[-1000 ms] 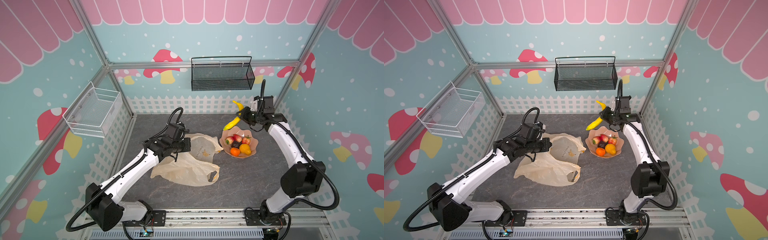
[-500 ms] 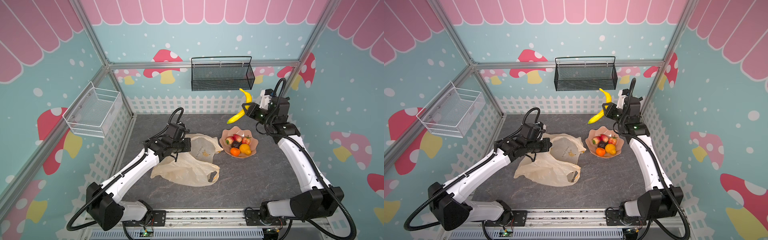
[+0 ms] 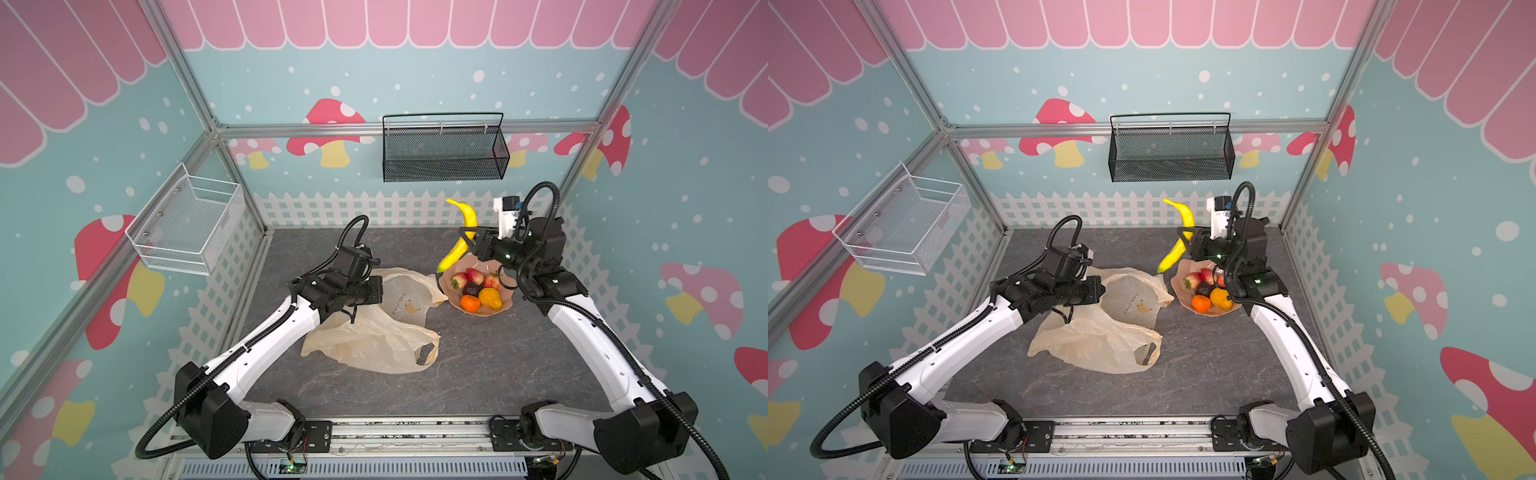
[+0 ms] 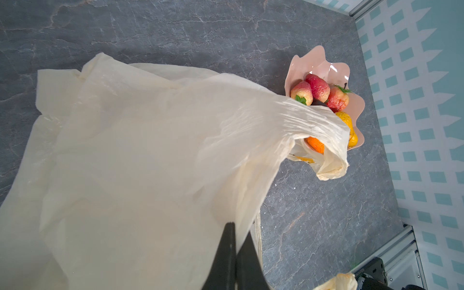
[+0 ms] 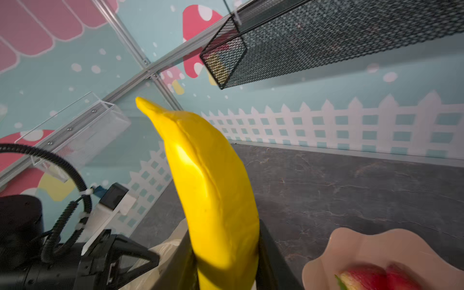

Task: Place the fruits into the plastic bag
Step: Place the fruit in the plastic bag.

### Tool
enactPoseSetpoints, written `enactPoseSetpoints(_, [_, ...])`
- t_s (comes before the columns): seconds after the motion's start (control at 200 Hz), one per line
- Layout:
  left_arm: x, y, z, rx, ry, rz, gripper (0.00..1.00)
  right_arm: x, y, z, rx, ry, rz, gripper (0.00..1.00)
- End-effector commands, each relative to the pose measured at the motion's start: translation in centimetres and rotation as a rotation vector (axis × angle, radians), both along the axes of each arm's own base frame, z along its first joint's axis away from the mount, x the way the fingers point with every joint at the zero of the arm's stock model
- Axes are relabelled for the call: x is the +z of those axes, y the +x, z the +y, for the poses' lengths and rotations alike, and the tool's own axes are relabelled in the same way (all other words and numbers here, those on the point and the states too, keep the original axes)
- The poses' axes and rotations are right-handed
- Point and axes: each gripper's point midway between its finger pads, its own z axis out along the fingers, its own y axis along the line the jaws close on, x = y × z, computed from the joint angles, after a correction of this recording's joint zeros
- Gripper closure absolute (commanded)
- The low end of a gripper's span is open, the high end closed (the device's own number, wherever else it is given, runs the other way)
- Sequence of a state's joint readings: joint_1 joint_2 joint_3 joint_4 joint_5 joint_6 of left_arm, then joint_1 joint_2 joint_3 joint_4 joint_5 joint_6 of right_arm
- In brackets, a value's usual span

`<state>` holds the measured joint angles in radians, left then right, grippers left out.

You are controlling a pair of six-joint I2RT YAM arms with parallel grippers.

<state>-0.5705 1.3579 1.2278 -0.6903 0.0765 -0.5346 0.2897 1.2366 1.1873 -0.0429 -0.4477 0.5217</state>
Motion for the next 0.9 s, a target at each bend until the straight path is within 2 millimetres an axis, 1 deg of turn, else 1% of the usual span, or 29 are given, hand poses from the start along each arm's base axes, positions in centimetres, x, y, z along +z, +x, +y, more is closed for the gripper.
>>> enactPoseSetpoints(0.0, [1.1,0.6,-0.3,-0.007,-0.016,-0.024,1.00,0.6,-2.1,2.6,0.063,-0.061,-0.108,0.83])
enactPoseSetpoints(0.07, [1.1,0.7,-0.3,-0.005,-0.018,-0.024,1.00,-0.5,-3.0,3.0,0.044,-0.077,-0.099,0.84])
enactPoseSetpoints(0.19, [1.0,0.6,-0.3,-0.006,-0.017,-0.023,1.00,-2.1,-4.5,3.0,0.002,-0.097,-0.102,0.86])
enactPoseSetpoints(0.22, [1.0,0.6,-0.3,-0.006,-0.016,-0.022,1.00,-2.9,-5.0,3.1,-0.008,-0.103,-0.097,0.86])
enactPoseSetpoints(0.36, [1.0,0.7,-0.3,-0.006,-0.017,-0.021,1.00,-4.9,-6.3,3.1,-0.053,-0.119,-0.091,0.86])
enactPoseSetpoints(0.5, [0.9,0.8,-0.5,-0.011,-0.019,-0.016,1.00,-8.2,-7.2,4.2,-0.069,-0.171,-0.051,0.87])
enactPoseSetpoints(0.595, [1.1,0.9,-0.7,-0.011,-0.025,-0.019,1.00,-9.8,-8.0,5.3,-0.070,-0.229,-0.042,0.87])
enactPoseSetpoints(0.625, [1.2,0.9,-0.7,-0.011,-0.025,-0.021,1.00,-10.6,-8.3,5.5,-0.078,-0.249,-0.034,0.87])
enactPoseSetpoints(0.7, [1.3,0.9,-0.6,-0.008,-0.025,-0.021,1.00,-12.1,-8.8,5.9,-0.078,-0.271,-0.013,0.88])
enactPoseSetpoints(0.78, [1.3,0.9,-0.6,-0.008,-0.023,-0.020,1.00,-13.1,-9.4,6.3,-0.064,-0.294,-0.009,0.88])
enactPoseSetpoints(0.895, [1.5,0.9,-0.6,-0.008,-0.022,-0.023,1.00,-15.7,-10.4,6.5,-0.060,-0.346,0.021,0.88])
